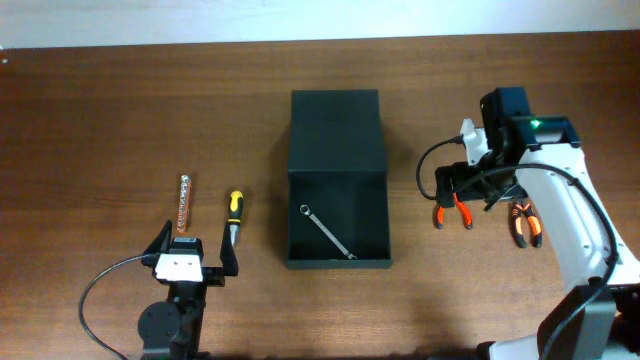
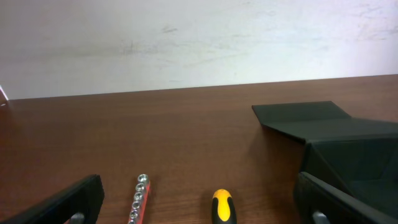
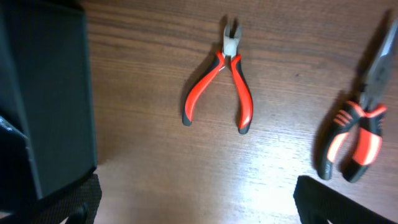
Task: Pack container
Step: 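Move the right gripper over the red-handled cutting pliers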
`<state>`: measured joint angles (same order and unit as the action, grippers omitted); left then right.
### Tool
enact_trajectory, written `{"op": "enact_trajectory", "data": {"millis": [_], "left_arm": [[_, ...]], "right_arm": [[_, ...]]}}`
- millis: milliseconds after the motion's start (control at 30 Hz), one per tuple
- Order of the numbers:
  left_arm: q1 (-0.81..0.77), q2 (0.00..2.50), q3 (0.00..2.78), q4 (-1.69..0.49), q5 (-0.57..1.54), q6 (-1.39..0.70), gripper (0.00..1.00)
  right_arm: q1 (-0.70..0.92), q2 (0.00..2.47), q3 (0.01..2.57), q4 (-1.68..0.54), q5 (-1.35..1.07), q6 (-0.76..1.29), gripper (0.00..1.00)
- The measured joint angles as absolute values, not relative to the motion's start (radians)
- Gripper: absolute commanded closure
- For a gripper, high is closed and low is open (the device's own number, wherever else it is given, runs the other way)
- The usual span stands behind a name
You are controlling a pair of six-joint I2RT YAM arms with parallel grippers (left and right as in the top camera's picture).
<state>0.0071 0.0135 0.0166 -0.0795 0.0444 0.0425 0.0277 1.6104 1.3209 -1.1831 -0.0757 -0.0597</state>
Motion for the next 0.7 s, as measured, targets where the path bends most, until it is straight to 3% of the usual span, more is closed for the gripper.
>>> {"op": "enact_trajectory", "data": {"millis": [400, 700], "left_arm": [[0.007, 0.014, 0.017, -0.080, 0.044, 0.042, 0.01], [0.007, 0.014, 0.017, -0.080, 0.044, 0.042, 0.01]], "right_arm": [[0.028, 1.610, 1.203, -1.068, -0.089, 0.225, 0.01], [0.078, 1.610, 1.202, -0.981, -0.181, 0.311, 0.01]]}}
